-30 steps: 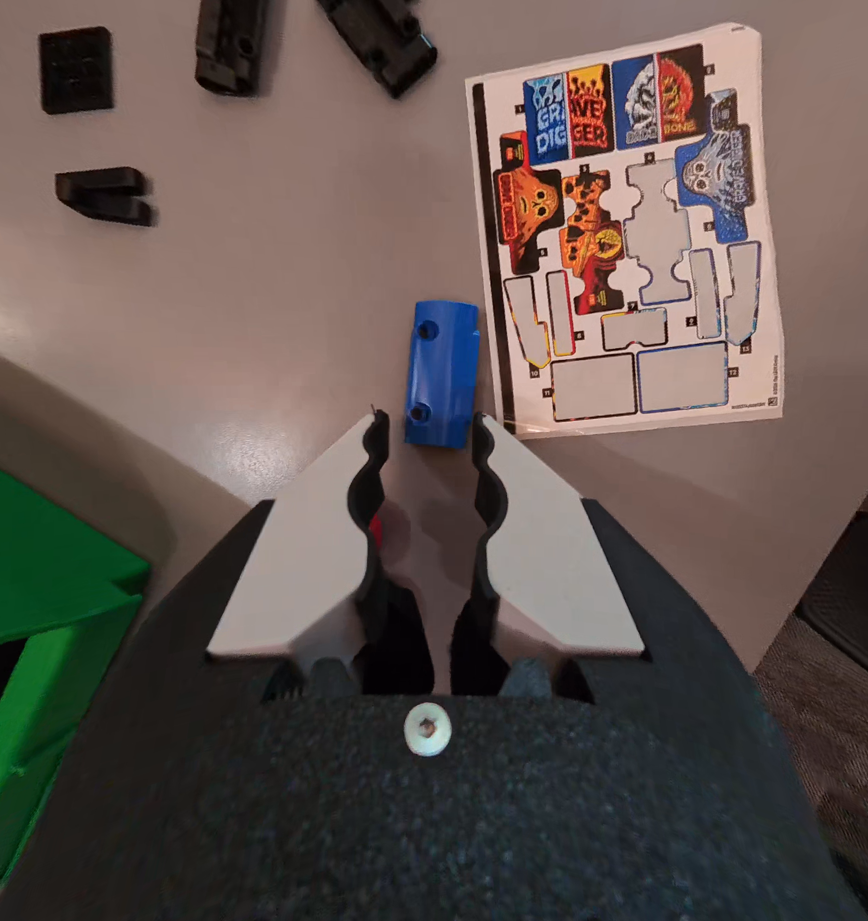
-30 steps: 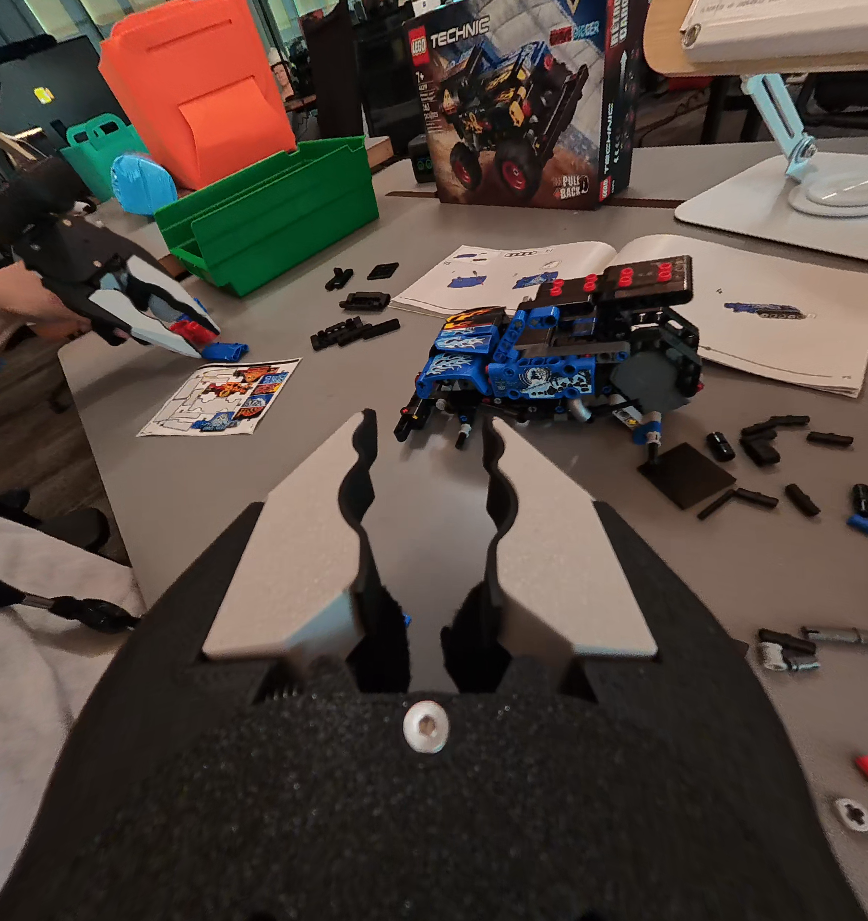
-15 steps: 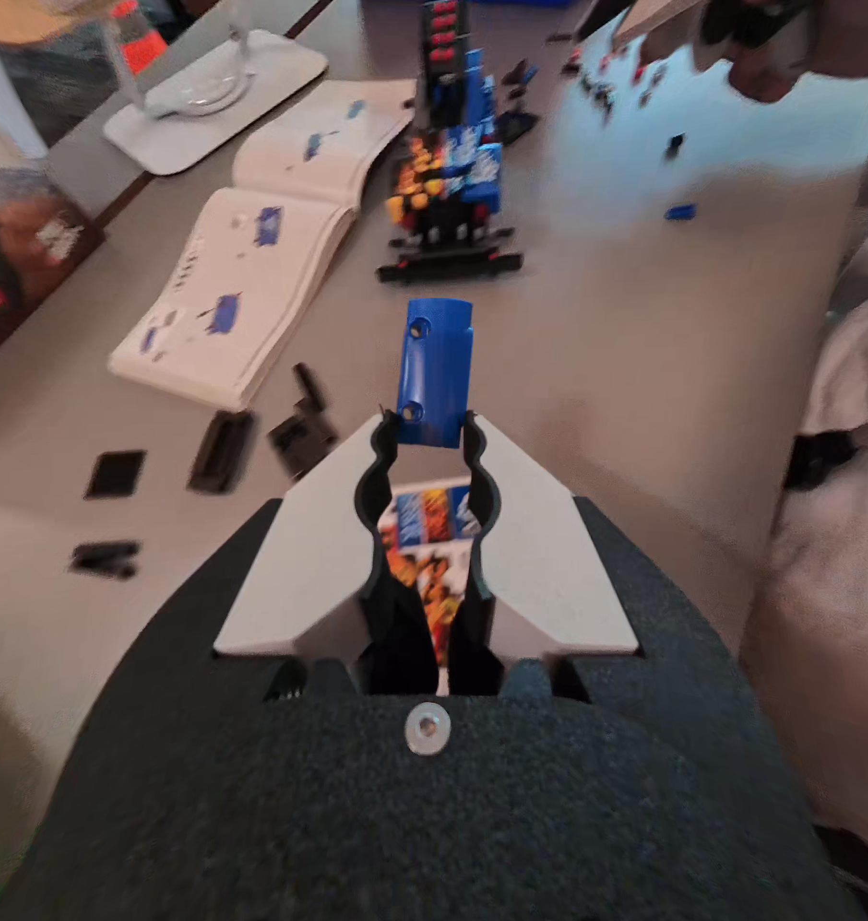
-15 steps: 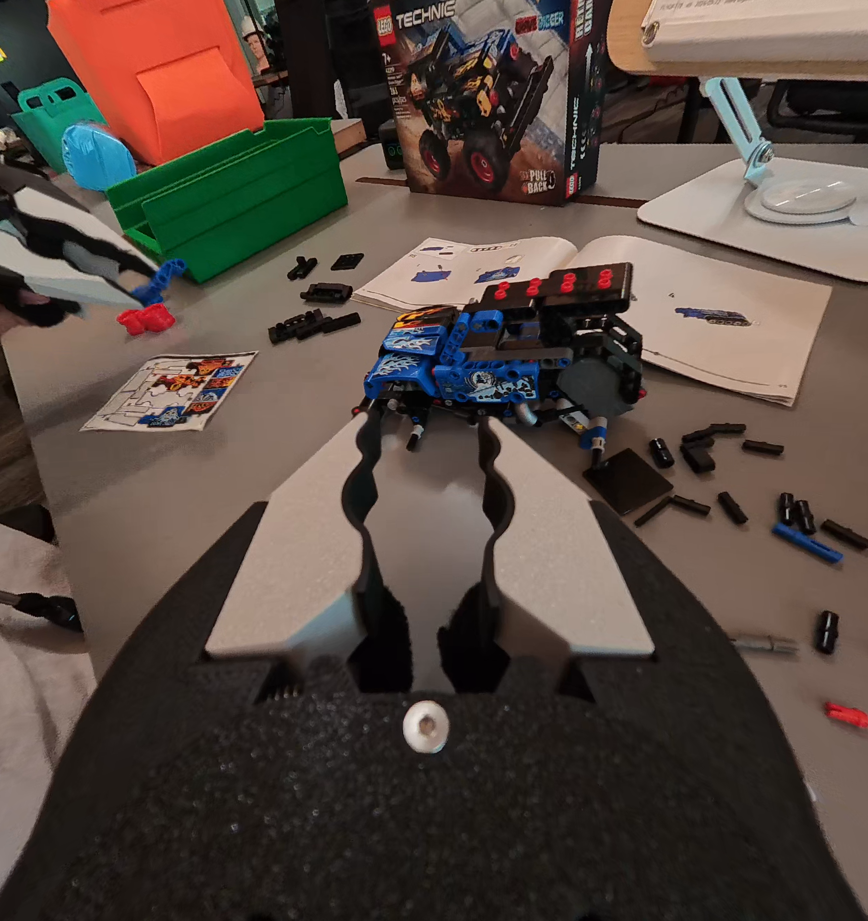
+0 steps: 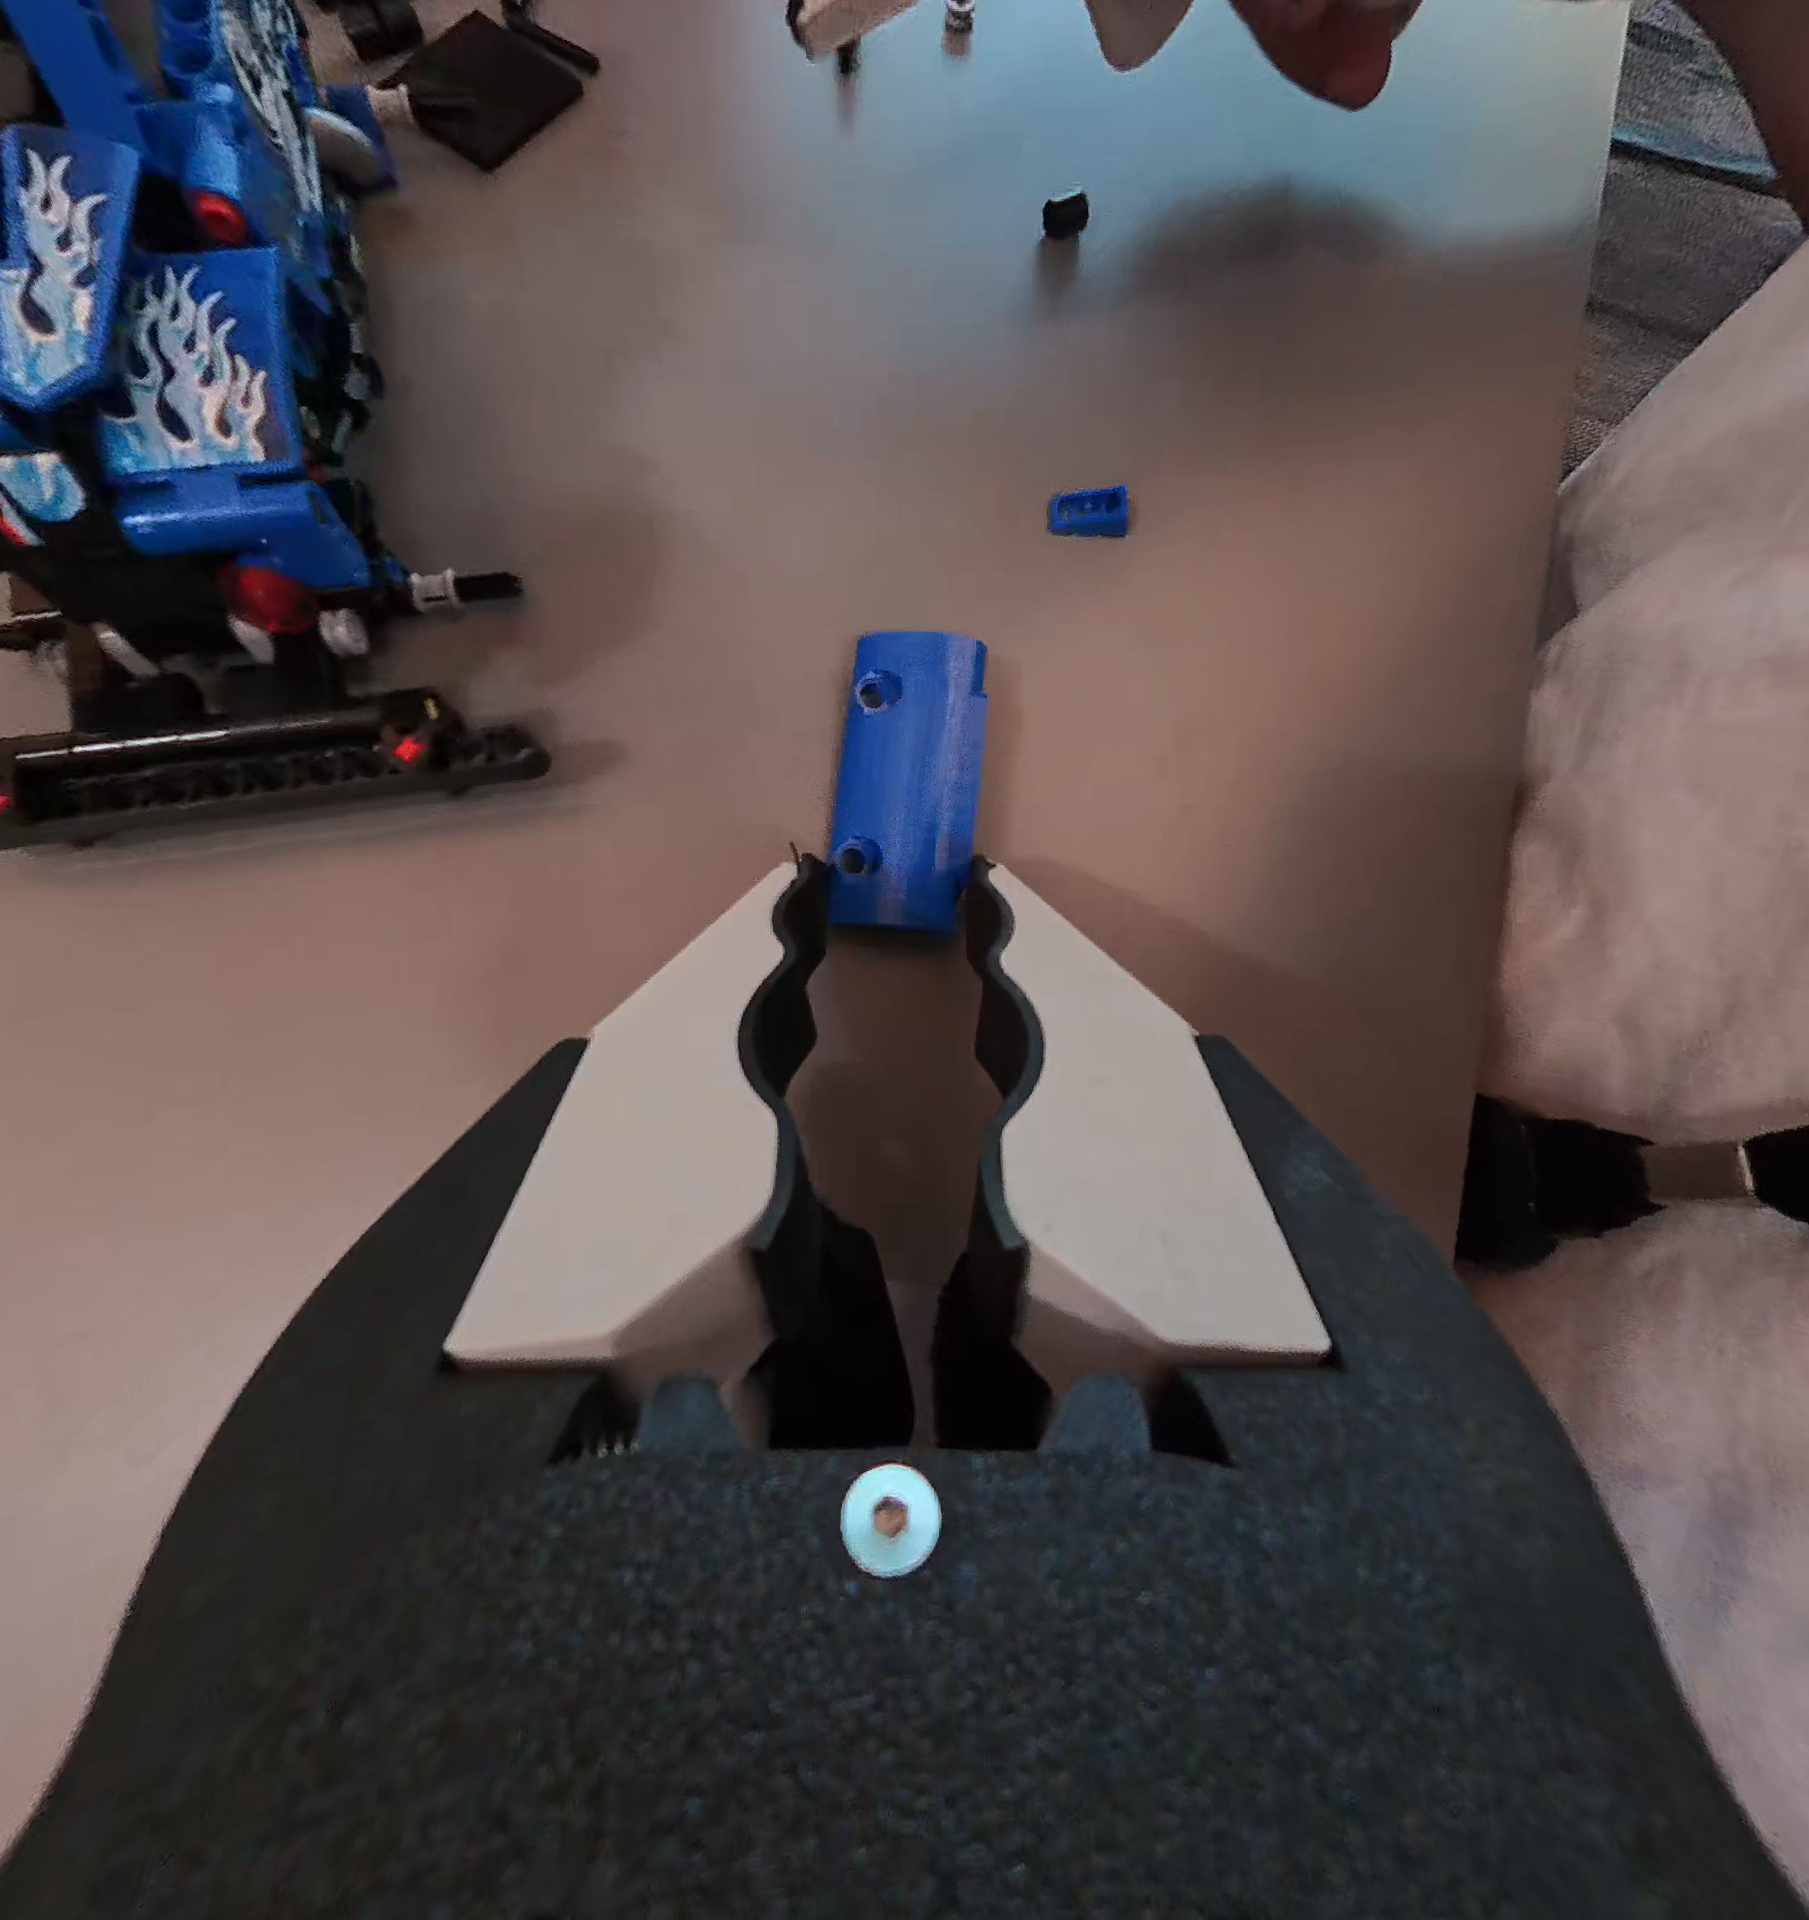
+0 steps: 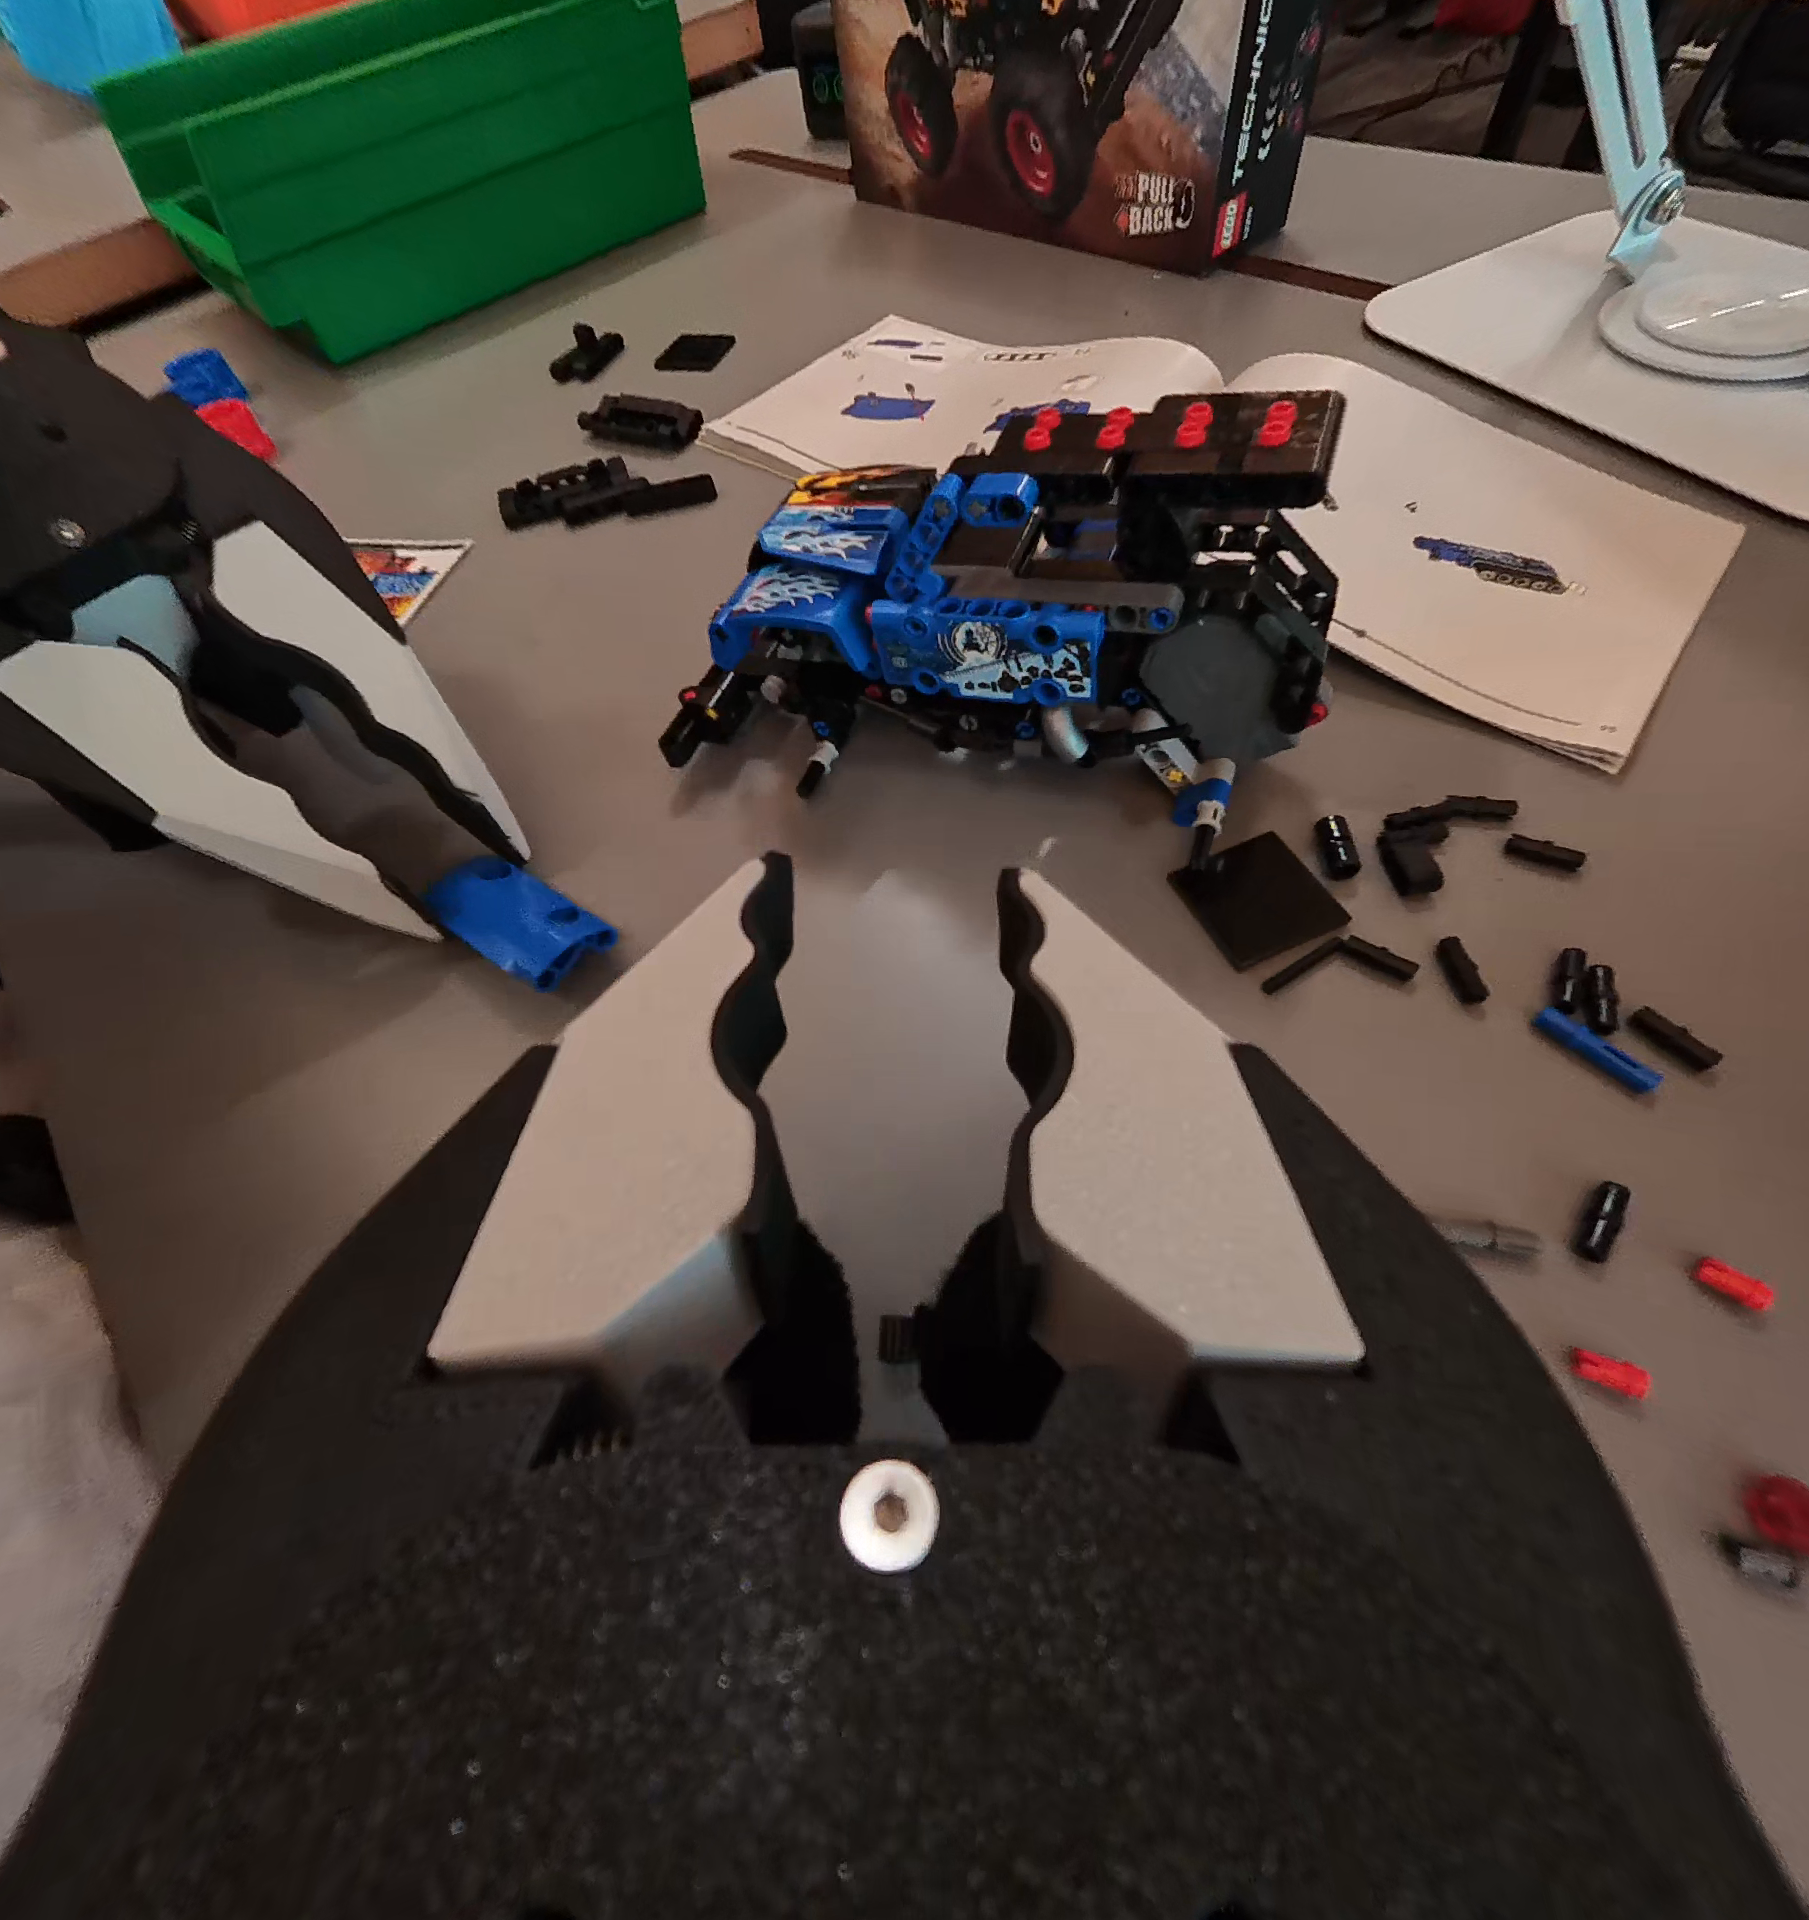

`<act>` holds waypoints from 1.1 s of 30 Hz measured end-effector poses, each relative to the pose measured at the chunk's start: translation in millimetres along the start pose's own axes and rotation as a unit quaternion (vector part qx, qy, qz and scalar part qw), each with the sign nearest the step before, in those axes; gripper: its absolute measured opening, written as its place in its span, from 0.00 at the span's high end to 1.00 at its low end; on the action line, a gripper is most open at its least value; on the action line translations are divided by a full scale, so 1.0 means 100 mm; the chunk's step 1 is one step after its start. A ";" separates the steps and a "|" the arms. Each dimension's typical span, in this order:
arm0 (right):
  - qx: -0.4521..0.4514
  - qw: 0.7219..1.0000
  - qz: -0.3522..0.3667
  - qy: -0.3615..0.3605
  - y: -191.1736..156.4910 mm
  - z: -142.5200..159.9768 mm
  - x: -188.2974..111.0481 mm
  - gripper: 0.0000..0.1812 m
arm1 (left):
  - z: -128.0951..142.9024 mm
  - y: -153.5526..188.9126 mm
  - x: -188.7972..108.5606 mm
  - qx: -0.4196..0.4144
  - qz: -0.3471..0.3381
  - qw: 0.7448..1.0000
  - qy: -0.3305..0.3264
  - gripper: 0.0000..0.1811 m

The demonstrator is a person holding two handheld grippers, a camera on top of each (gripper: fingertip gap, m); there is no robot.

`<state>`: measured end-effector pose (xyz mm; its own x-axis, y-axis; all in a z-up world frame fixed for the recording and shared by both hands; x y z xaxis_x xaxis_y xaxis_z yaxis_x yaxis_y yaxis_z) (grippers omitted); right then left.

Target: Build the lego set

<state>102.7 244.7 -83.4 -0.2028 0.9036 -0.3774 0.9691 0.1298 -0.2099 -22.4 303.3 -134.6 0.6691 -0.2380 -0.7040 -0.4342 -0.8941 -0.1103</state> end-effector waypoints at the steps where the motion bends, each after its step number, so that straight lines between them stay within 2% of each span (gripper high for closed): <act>1: -0.004 1.000 0.002 -0.004 0.00 0.01 -0.01 0.79 | -0.01 0.01 0.01 0.001 -0.002 1.000 0.000 0.86; 9: 0.012 0.999 -0.030 0.000 -0.08 0.06 0.06 0.79 | -0.05 0.10 0.04 -0.010 -0.010 1.000 0.007 0.86; 12: 0.006 1.000 -0.027 -0.002 -0.10 0.06 0.06 0.79 | -0.05 0.07 0.00 -0.019 -0.013 1.000 0.016 0.82; 16: 0.004 1.000 -0.018 0.000 -0.09 0.04 0.03 0.79 | -0.10 -0.02 -0.14 -0.033 -0.019 0.998 0.048 0.82; 19: 0.012 1.000 -0.004 -0.003 -0.04 0.06 -0.03 0.79 | -0.11 -0.21 -0.25 -0.032 -0.054 0.995 0.073 0.83; 22: 0.016 0.999 0.041 -0.015 0.14 0.11 -0.19 0.79 | -0.13 -0.46 -0.41 -0.047 -0.097 0.988 0.111 0.84; 25: 0.029 0.992 0.122 -0.035 0.48 0.19 -0.45 0.84 | -0.14 -0.72 -0.57 -0.074 -0.128 0.979 0.143 0.84; 28: 0.059 0.982 0.172 -0.043 0.79 0.26 -0.63 0.84 | -0.11 -0.92 -0.65 -0.089 -0.146 0.973 0.152 0.85; 33: 0.053 0.978 0.189 -0.070 1.14 0.27 -0.57 0.85 | -0.07 -1.05 -0.65 -0.075 -0.166 0.973 0.142 0.86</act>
<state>221.5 196.8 -109.7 0.1426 0.8132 -0.5643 0.9599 -0.2527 -0.1216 -15.7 410.0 -71.9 0.9065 -0.0026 -0.4221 -0.0871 -0.9796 -0.1809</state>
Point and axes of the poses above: each gripper's, where its closed fingertips meet, x out along the fingers, z out of its underside, y = z × x across the jaws, the point moved 1 cm from there along -x, back along the fingers, and after that the axes turned 14 degrees about -z, right-handed, at the moved point
